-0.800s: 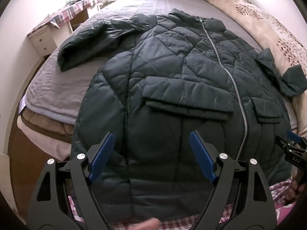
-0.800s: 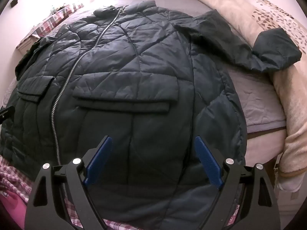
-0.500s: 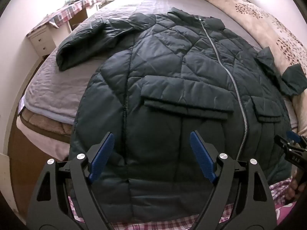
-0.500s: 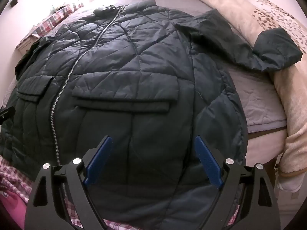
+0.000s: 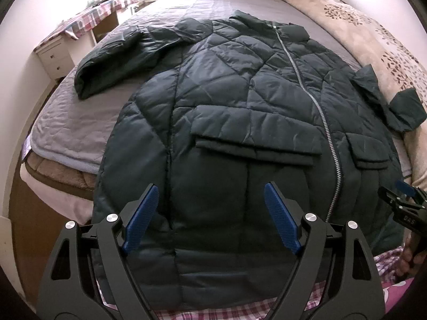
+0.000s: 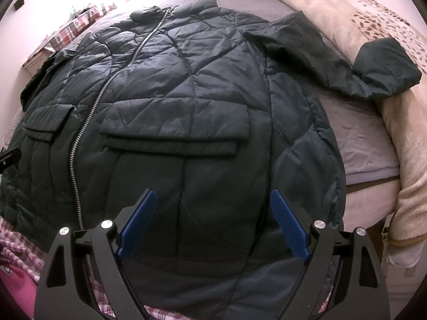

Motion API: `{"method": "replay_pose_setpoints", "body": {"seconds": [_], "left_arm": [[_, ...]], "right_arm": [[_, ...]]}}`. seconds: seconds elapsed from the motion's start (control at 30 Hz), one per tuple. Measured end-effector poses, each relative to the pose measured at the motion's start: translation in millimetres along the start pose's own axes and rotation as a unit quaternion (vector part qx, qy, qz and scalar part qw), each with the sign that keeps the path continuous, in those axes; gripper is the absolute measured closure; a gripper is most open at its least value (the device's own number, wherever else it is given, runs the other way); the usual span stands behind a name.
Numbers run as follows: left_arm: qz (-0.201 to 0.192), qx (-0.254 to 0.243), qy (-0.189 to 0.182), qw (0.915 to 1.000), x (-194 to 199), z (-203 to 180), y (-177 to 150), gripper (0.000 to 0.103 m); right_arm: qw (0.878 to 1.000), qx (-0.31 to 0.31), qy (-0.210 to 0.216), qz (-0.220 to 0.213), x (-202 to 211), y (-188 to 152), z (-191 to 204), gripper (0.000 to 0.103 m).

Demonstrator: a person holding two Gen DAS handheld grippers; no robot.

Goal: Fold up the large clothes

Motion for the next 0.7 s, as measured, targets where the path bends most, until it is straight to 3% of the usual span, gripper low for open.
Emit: {"method": "replay_pose_setpoints", "body": {"seconds": [0.7], "left_arm": [[0.003, 0.0, -0.004, 1.0, -0.5, -0.8, -1.6, 0.022]], "right_arm": [[1.0, -0.017, 0.005, -0.006, 0.8, -0.5, -7.8, 0.018]]}}
Point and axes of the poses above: each gripper's, at about its wrist camera, not at the fingertips, and x roughly against the way its jaws point, z to its left, y to its top, the point moved 5 cm from there along -x, roughly the way its jaws point, and after that the axes turned 8 degrees about -x, right-handed, at the moved point
